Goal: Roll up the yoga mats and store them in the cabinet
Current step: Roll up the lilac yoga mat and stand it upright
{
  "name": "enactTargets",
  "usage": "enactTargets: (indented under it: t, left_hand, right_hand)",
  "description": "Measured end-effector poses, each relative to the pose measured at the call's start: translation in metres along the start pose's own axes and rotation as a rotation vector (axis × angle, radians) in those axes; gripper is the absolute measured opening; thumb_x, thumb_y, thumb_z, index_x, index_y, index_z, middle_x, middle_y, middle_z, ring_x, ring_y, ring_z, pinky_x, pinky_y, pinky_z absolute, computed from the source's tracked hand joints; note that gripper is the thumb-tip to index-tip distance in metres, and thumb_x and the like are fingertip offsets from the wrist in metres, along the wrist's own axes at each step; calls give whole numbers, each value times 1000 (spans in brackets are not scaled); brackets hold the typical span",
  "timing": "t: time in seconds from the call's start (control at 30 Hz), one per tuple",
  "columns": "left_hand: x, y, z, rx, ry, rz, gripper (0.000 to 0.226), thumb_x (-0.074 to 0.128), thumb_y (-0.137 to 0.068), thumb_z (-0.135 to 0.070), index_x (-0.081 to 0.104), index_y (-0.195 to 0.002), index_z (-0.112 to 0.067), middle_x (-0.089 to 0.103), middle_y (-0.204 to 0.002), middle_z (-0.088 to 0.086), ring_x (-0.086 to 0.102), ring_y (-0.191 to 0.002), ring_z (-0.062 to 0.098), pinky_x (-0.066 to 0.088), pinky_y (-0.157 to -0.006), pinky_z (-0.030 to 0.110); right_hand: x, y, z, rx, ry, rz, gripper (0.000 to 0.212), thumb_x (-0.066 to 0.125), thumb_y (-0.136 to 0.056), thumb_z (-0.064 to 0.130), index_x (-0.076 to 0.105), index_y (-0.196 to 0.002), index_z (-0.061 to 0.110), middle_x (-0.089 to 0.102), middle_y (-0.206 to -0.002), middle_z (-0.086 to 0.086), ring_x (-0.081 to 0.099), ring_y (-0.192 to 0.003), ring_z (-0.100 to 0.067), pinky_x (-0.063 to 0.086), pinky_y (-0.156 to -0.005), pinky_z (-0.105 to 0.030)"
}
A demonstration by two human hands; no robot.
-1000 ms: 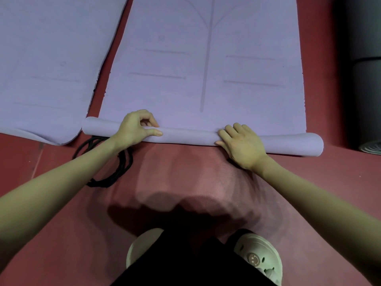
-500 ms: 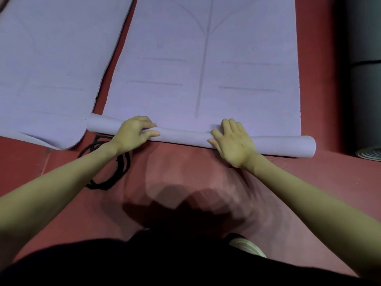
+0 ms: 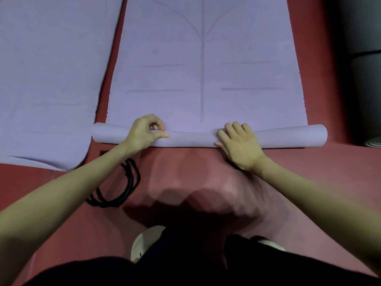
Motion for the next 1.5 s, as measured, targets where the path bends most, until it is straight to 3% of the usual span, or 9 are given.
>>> enactTargets:
  t: [0.17,0.27,0.47,0.73,0.93,1.1,1.27,1.37,1.5]
  left_hand:
    - [4,27,-1,362,-297,-118,33,64,-86,-38,62,-82,-5,60,-81,4,49,-79,20,39,-76,26]
    - [3,31,3,399,-418,-74,47,63,-82,-50,64,-94,-4,62,-91,5,50,-89,22,41,-84,29]
    - [-7,-1,-1,254,-276,60,40,66,-77,-46,66,-89,-7,66,-89,3,56,-84,22,34,-78,19]
    - [-10,-37,-2,-34,-164,100,24,85,-70,-28,75,-84,-12,72,-85,0,64,-83,15,48,-83,29]
    - [-10,-42,-6,-113,-129,117,25,87,-66,-23,75,-85,-15,67,-84,-5,62,-83,15,48,-82,26]
    - [-6,-20,-5,111,-140,-118,24,77,-77,-32,69,-81,-10,59,-83,3,59,-79,23,45,-76,32]
    - [-1,3,11,339,-538,-186,53,52,-84,-60,69,-109,-16,62,-100,-1,57,-93,23,41,-90,43]
    - [1,0,16,401,-669,-210,52,46,-90,-54,67,-117,-14,64,-105,6,59,-93,31,43,-89,49]
    - [8,-8,16,425,-803,-229,45,41,-96,-45,64,-114,-10,64,-95,10,59,-79,32,45,-79,43]
  right_hand:
    - [0,-1,8,89,23,28,32,35,-101,31,55,-100,6,53,-88,-13,44,-73,-30,30,-65,-40]
    - [-3,-7,3,102,3,98,35,34,-100,33,57,-99,7,53,-87,-14,45,-70,-30,32,-62,-39]
    - [-3,-23,-15,139,-177,300,52,17,-97,48,54,-108,13,54,-93,-11,51,-79,-33,39,-67,-40]
    - [-6,-35,-8,174,-167,118,36,36,-98,34,55,-87,6,52,-84,-13,51,-70,-32,37,-60,-35]
    - [-1,-19,-8,69,-30,201,50,36,-98,52,55,-98,6,54,-99,-13,47,-80,-31,38,-69,-42]
    - [1,-36,-18,21,-94,249,48,32,-98,46,57,-95,6,56,-92,-11,49,-71,-31,41,-61,-39]
    - [3,-45,-26,56,-225,289,59,24,-95,52,60,-100,5,56,-94,-10,52,-72,-32,47,-62,-42]
    - [1,-54,-32,75,-284,382,65,18,-94,58,56,-114,9,54,-105,-7,52,-89,-28,46,-76,-42]
    - [0,-57,-38,82,-363,398,44,32,-101,48,49,-116,11,54,-109,-6,50,-95,-27,38,-79,-36]
Point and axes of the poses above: each hand's wrist, its own y-axis away from the middle knuckle, its own x-axis out of the palm, z = x × y, the point moved 2 cm from there along -y, towards the middle knuckle
